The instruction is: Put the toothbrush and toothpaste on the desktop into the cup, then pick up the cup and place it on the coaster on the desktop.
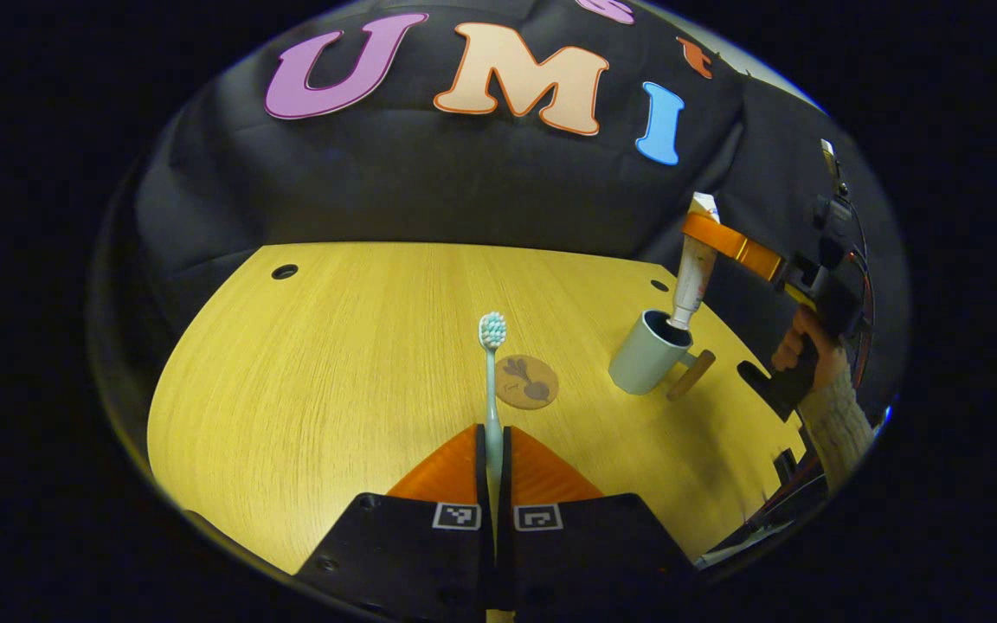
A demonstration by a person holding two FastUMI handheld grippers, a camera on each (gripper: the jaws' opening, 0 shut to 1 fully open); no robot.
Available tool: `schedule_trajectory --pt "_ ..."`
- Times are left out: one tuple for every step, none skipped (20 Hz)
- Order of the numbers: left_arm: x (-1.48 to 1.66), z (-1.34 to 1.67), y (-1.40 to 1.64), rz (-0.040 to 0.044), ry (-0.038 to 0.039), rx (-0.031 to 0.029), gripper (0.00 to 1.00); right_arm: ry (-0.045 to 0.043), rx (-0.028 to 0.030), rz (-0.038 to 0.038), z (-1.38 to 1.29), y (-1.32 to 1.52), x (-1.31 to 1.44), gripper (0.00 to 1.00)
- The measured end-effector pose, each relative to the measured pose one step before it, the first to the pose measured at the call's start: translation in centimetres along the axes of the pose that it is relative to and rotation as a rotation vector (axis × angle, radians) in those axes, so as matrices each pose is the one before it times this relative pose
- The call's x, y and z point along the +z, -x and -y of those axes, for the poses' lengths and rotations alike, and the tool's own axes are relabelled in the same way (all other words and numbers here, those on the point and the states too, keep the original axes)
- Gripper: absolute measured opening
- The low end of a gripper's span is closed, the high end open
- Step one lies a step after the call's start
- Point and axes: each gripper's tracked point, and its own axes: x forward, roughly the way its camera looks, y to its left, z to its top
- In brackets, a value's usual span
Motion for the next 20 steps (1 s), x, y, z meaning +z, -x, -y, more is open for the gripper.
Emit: schedule_trajectory --pt "0.412 0.083 -0.314 0.01347 -0.00446 -0.00373 0.0 0.0067 -0.01592 0.01353 0.304 -0.086 -0.421 0.04" --pt "0.274 0.195 -0.397 0.00607 -0.00444 -0.00389 0.0 -0.00556 -0.00649 -0.00626 0.123 0.016 -0.754 0.04" --pt "0.275 0.356 -0.429 0.00863 -0.00392 -0.00499 0.0 -0.00825 -0.00293 -0.00879 0.072 0.019 -1.09 0.04" --pt "0.299 0.374 -0.391 0.00757 -0.00361 -0.00804 0.0 -0.00508 -0.00428 -0.00875 0.058 -0.12 -0.957 0.04" --pt "0.082 0.614 -0.553 0.00672 -0.00659 -0.00892 0.0 -0.0012 -0.00738 -0.00462 0.195 -0.051 -0.87 0.04" --pt "0.267 0.178 -0.329 0.00962 -0.00881 -0.00821 0.0 0.00311 -0.00403 -0.00307 0.091 -0.183 -0.668 0.04" --pt "0.259 0.255 -0.347 0.00769 -0.00872 -0.00673 0.0 -0.00146 -0.00679 -0.0051 0.137 0.138 -0.591 0.05" --pt "0.183 0.174 -0.429 0.0048 -0.00535 -0.0064 0.0 -0.00066 -0.00818 -0.00769 0.25 0.046 -0.531 0.05" --pt "0.155 0.243 -0.347 0.00487 -0.00074 -0.00691 0.0 0.00601 -0.01799 -0.00741 0.361 0.1 -0.668 0.06" --pt "0.201 0.312 -0.334 0.0036 0.00177 -0.00577 0.0 0.00598 -0.00967 -0.01095 0.286 -0.319 -0.71 0.07" --pt "0.222 0.109 -0.256 0.00566 0.00172 0.00209 0.0 -0.00098 -0.00528 -0.0103 0.169 0.244 -0.564 0.11" --pt "0.075 0.162 -0.087 0.00627 0.00138 -0.00263 0.0 -0.00571 -0.00155 -0.0047 0.075 0.158 -0.274 0.12" --pt "0.169 0.158 -0.131 0.00526 0.00105 -0.00387 0.0 -0.00492 0.00202 -0.00432 -0.039 0.139 -0.27 0.13" --pt "0.24 0.152 -0.311 0.00447 -0.00173 -0.00248 0.0 -0.00138 0.00049 -0.00639 -0.029 0.053 -0.355 0.15" --pt "0.071 0.196 -0.111 0.00162 -0.00392 -0.00169 0.0 0.00221 -0.00555 -0.00726 0.147 0.065 -0.409 0.18" --pt "0.115 0.161 -0.132 0.00182 -0.00419 -0.00157 0.0 0.00652 -0.00255 -0.00877 0.146 0.069 -0.307 0.2" --pt "0.117 0.117 -0.159 0.00224 -0.0044 -0.00271 0.01 0.0091 -0.00121 -0.01339 0.066 0.199 -0.524 0.28" --pt "0.151 0.183 -0.128 0.00432 -0.00267 -0.00398 0.0 -0.00156 0.01097 -0.01077 -0.258 0.325 -0.355 0.38" --pt "0.07 0.168 -0.194 0.0009 -0.00055 -0.00356 0.0 -0.00888 0.00299 0.01212 -0.098 0.425 0.436 0.42" --pt "-0.083 0.227 -0.06 -0.00178 -0.00036 -0.0053 0.0 -0.00637 0.00423 0.03369 -0.078 0.259 0.829 0.43"
